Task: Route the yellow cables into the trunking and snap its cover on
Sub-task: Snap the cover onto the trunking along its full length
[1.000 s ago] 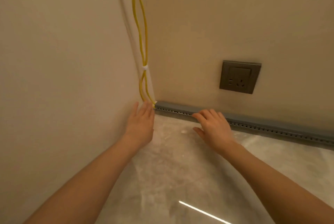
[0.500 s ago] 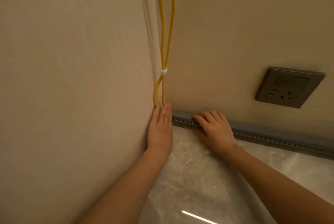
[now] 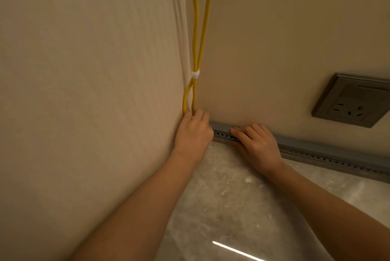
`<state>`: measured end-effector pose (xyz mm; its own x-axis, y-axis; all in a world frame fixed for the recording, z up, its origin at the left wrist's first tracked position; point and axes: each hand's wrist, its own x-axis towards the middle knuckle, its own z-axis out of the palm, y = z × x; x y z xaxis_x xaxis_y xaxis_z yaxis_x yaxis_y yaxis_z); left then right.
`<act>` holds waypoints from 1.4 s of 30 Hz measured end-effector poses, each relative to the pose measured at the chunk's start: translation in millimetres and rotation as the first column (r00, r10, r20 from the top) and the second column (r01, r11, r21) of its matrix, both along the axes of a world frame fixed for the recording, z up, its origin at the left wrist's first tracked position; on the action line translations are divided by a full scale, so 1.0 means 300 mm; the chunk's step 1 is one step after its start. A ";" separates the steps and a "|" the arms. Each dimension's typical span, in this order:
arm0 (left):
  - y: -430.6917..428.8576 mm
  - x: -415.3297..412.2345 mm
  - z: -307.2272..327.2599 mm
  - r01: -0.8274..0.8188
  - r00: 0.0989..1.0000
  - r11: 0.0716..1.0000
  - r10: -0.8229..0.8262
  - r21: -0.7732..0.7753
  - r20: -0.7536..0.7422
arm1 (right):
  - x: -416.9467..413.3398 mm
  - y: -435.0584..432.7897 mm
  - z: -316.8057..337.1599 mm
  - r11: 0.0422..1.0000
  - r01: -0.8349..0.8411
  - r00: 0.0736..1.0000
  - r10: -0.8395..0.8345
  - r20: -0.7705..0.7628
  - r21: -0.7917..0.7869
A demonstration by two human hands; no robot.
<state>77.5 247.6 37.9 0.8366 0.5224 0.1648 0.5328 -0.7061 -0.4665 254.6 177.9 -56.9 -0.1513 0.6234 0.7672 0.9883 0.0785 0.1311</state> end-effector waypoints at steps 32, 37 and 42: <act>0.016 0.027 0.057 0.096 0.976 0.987 -0.067 0.132 -0.207 | 0.017 -0.044 0.009 0.990 -0.102 0.993 0.106 -0.047 0.096; 0.036 0.042 0.066 0.094 0.927 0.986 -0.036 0.138 -0.373 | 0.005 -0.036 0.005 0.988 -0.093 0.995 0.097 -0.023 0.119; 0.037 0.067 0.071 0.101 0.916 0.993 -0.070 0.059 -0.396 | 0.010 -0.041 0.005 0.989 -0.106 0.994 0.109 -0.023 0.104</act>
